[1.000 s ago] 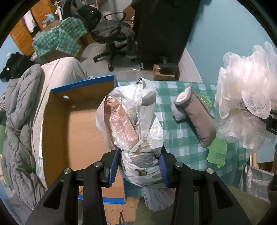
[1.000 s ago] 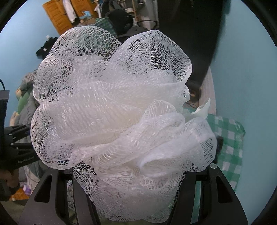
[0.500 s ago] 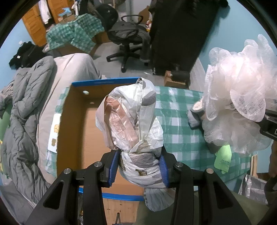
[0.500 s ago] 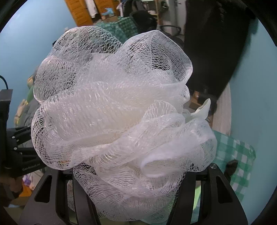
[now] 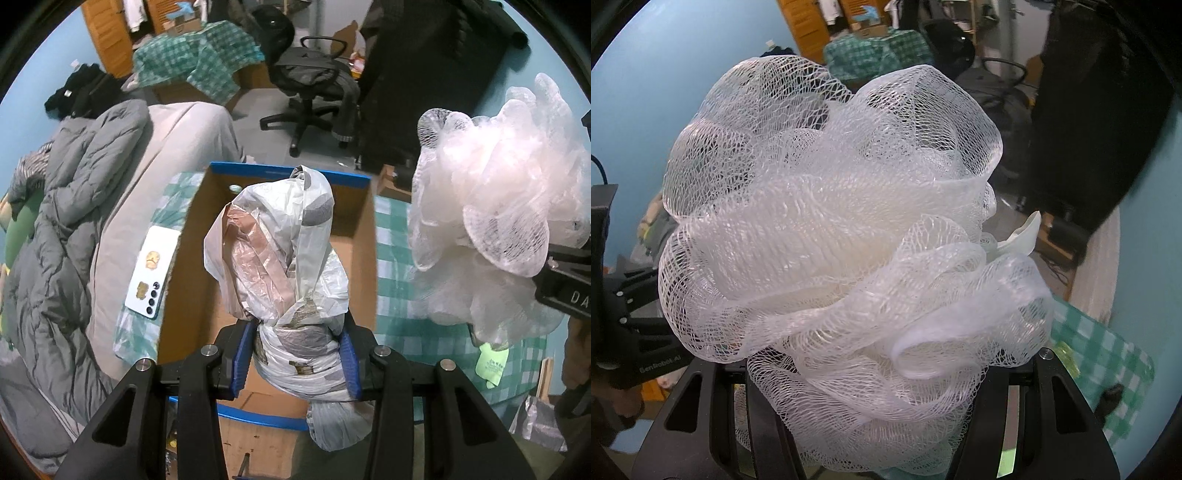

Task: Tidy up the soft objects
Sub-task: 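Release the bag bundle into the box with the left tool while the right tool drops the pouf there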

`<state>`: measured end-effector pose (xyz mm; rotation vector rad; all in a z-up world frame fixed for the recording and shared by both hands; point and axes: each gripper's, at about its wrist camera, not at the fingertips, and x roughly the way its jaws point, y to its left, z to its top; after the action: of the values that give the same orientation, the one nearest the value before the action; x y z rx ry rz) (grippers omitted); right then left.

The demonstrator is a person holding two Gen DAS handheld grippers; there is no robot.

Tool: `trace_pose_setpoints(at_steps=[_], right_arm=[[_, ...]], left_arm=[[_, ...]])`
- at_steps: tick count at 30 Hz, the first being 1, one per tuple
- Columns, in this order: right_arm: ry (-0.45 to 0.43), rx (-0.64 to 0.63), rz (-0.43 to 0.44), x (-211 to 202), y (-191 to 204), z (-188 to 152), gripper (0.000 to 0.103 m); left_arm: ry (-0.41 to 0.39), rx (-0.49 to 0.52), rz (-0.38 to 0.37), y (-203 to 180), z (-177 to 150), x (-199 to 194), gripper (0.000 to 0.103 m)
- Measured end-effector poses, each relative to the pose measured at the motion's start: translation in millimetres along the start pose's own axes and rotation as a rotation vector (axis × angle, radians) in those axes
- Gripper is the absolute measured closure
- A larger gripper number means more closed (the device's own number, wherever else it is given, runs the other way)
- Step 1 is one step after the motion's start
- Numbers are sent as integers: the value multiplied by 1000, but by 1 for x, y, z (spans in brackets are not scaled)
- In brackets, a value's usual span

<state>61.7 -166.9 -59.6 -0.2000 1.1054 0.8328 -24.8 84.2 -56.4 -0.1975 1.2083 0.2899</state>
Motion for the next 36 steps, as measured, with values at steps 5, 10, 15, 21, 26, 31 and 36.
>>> trace_pose_setpoints(at_steps=[5,10,15,21,26,31,36], right_arm=[[25,-26,23,15,5,8,46],[48,-48,26,27,11,15,46],[77,-69,21,40,9,28,46],[111,-96,8,56,15,36,46],[142,-104,5,67,19,42,45],[149,-98,-15,71,22,42,33],[144,-107,-42,72,30,45,26]], left_arm=[[0,-42,5,21,6,10,61],[8,-77,5,40,13,25,61],[25,-92,6,51,19,44,61],[61,-95,24,57,25,66,61],[89,-106,36,61,25,75,58],[90,-107,34,64,25,74,44],[83,-98,42,65,27,69,38]])
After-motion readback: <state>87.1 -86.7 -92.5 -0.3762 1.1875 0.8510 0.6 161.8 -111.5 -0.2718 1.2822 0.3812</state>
